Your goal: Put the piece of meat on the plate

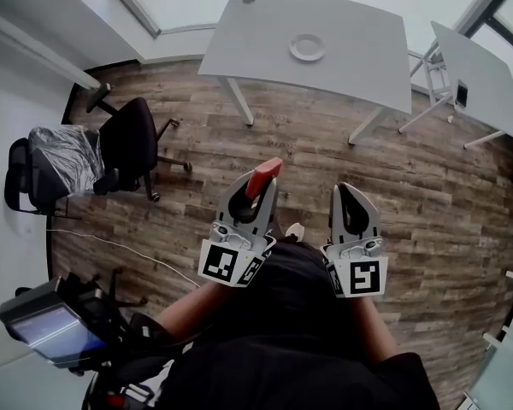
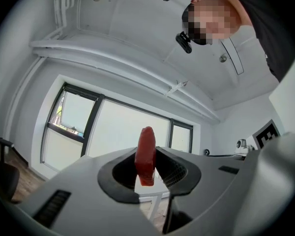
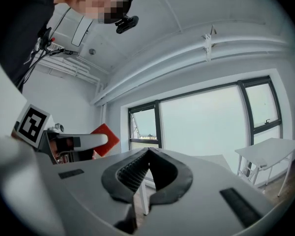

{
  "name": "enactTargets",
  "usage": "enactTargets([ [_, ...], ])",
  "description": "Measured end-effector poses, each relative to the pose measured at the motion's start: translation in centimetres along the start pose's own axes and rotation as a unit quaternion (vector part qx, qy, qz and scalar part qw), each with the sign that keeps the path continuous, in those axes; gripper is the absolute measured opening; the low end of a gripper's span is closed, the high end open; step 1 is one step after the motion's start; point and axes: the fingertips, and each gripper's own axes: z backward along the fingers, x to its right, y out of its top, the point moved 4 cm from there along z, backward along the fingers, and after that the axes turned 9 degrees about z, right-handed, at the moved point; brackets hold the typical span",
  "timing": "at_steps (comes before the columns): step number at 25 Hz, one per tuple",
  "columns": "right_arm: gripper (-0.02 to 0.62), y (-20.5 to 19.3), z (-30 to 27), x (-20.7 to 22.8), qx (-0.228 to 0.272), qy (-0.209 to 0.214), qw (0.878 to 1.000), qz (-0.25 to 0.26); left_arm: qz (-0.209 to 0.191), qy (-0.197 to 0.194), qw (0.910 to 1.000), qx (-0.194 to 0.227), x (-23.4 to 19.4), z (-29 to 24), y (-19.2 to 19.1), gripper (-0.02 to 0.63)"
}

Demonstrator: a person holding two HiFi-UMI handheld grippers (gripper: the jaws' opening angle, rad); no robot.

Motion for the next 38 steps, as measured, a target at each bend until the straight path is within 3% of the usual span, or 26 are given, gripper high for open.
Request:
enactTargets([
  [12,0.006,-1.9,-0.2,3.4,-0.043,-0.037,0.998,-0.003,0.012,-0.018,0.9997,-0.009,0.1,-3.8,-0.7,0.098],
  [21,0.006,-3.3,-3.8,7.1,-0.053,-0.054,0.997,-0.009,0.014,-0.030,0.9993,-0.019,-1.5,-9.4,-1.9,0.098],
  [31,0.006,-3.5,-13.9,10.6,-0.060,-0.040,0.997,-0.003,0.026,-0.027,0.9989,-0.026,-7.2,-18.0,-1.4,0.098],
  [35,0.006,-3.7,-20.5,11.4,-0.067,-0.018,0.998,-0.012,-0.001,-0.035,0.9987,-0.037,-10.6,-22.4,-0.3,0.098],
  [38,0.006,-3.3,-24.8,12.0,-0.066,0.001,0.998,-0.009,0.001,-0.030,0.9990,-0.034,-13.2,-25.7,0.6,0.098],
])
